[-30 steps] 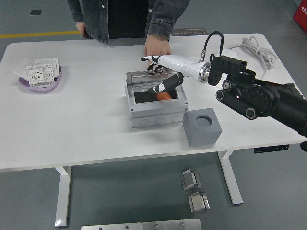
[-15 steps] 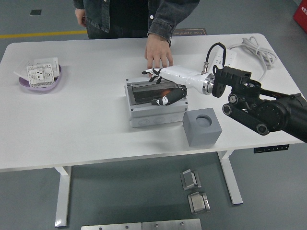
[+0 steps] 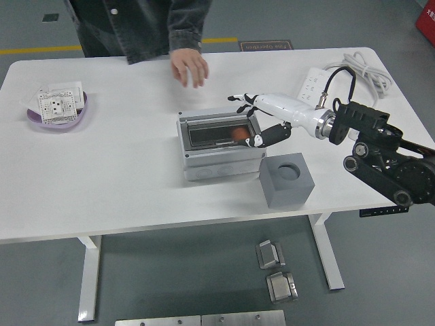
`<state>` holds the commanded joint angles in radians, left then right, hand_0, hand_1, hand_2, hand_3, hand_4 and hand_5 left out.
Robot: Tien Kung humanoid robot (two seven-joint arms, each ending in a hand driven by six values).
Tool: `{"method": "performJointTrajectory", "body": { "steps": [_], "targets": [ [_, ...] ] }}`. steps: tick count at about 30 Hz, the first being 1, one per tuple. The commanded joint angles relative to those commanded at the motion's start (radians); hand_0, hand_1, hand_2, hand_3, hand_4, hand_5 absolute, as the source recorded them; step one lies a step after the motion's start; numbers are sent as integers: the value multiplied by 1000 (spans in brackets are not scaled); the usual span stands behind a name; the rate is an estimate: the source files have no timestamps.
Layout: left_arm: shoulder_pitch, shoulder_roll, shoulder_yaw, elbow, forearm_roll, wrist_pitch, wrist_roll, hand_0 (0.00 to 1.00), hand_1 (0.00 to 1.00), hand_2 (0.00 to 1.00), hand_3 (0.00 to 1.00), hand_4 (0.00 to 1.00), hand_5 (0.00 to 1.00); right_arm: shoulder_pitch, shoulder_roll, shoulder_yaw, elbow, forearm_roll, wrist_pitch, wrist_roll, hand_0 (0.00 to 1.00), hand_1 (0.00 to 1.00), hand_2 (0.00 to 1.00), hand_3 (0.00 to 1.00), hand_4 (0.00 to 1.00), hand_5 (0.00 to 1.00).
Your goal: Pick up the cylinder from the cube,place it in the box,flap close box
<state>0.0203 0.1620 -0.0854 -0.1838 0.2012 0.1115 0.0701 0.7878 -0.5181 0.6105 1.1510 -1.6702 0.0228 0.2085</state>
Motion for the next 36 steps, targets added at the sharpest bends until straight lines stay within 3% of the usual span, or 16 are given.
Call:
{"method": "performJointTrajectory", "body": {
  "steps": [4,7,12,13,14,19,20,23,28,36],
  "targets": [
    [9,-6,-61,3,60,-3,14,683,657,553,600,615,258,-102,-66,140,75,6,-28,14,746,694,782,971,838,478],
    [15,-11,-94,4,91,-4,19,683,657,553,600,615,258,-201,-85,259,126,75,-61,56,746,694,782,971,838,478],
    [19,-20,-108,4,107,-5,20,683,657,554,600,614,257,-356,-54,425,137,237,-76,136,737,683,763,956,835,476],
    [18,-20,-90,4,89,-5,14,683,657,554,600,614,257,-389,-42,457,131,278,-74,152,737,683,763,956,835,476],
    [18,-21,-71,4,71,-4,8,683,656,554,600,615,255,-413,-32,480,127,308,-71,163,723,667,735,880,841,498],
    [13,-16,26,3,-25,0,-22,683,656,554,600,615,255,-542,-12,593,111,476,-66,213,723,667,735,880,841,498],
    [12,-15,31,3,-30,0,-24,683,656,555,601,616,255,-561,-13,601,109,503,-66,219,716,674,728,839,840,516],
    [7,-11,29,4,-25,-1,-25,683,656,555,601,616,255,-610,-17,605,107,581,-62,234,716,674,728,839,840,516],
    [-4,-2,24,3,-17,-1,-27,683,655,555,601,616,257,-634,-10,596,106,682,-51,238,715,675,726,829,843,524],
    [-16,8,12,1,-2,-2,-26,684,656,555,602,618,258,-645,-10,622,104,707,-50,237,717,691,731,826,852,529]
  ]
}}
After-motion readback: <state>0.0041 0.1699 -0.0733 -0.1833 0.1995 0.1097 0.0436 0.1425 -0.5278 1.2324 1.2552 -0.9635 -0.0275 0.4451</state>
